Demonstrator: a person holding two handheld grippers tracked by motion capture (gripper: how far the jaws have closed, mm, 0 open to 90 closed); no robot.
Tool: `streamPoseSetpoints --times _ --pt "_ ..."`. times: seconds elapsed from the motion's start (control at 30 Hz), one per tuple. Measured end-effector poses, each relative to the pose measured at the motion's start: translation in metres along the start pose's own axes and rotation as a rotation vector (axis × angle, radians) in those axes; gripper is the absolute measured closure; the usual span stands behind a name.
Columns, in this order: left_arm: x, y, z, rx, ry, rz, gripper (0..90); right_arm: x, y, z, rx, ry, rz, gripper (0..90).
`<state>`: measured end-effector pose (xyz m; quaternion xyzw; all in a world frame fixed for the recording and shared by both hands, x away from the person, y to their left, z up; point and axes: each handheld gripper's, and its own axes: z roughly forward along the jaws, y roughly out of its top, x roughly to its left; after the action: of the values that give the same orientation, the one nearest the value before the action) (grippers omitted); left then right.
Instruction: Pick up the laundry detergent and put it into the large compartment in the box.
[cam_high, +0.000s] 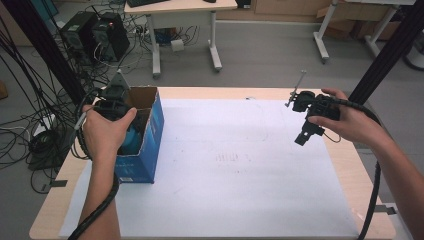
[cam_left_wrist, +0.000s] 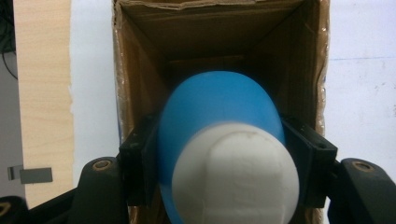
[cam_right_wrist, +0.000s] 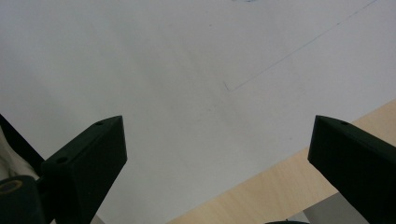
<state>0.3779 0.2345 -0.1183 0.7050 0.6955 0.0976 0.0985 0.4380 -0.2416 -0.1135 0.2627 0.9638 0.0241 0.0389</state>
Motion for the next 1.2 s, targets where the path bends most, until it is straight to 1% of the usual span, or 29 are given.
streamPoseSetpoints --times 0.17,0.33,0.73,0.77,0.93,0.97,1.03,1.2 --pt "0.001 -0.001 0.005 0.0 -0.003 0.002 37.8 0.001 0.003 0.002 0.004 0.001 0.003 4.6" --pt "-0.003 0.0 0.011 0.011 0.016 0.008 37.8 0.0 0.004 0.003 0.003 0.008 0.0 4.5" --pt "-0.005 0.002 0.012 0.017 0.023 0.008 37.8 0.0 0.003 0.005 0.003 0.01 0.0 4.5" --pt "-0.005 0.002 0.013 0.019 0.025 0.004 37.7 0.0 0.002 0.005 0.002 0.011 0.006 4.5" --pt "-0.005 0.004 0.013 0.028 0.028 -0.003 37.6 -0.001 0.0 0.005 0.0 0.011 0.003 4.5" --pt "-0.005 0.005 0.013 0.03 0.031 -0.005 37.5 -0.001 -0.001 0.006 0.0 0.014 0.01 4.5" --pt "-0.005 0.006 0.013 0.03 0.028 -0.011 37.5 -0.001 -0.002 0.006 -0.001 0.014 0.004 4.5" --pt "-0.006 0.007 0.011 0.029 0.027 -0.017 37.4 -0.001 -0.003 0.006 0.001 0.016 0.009 4.5"
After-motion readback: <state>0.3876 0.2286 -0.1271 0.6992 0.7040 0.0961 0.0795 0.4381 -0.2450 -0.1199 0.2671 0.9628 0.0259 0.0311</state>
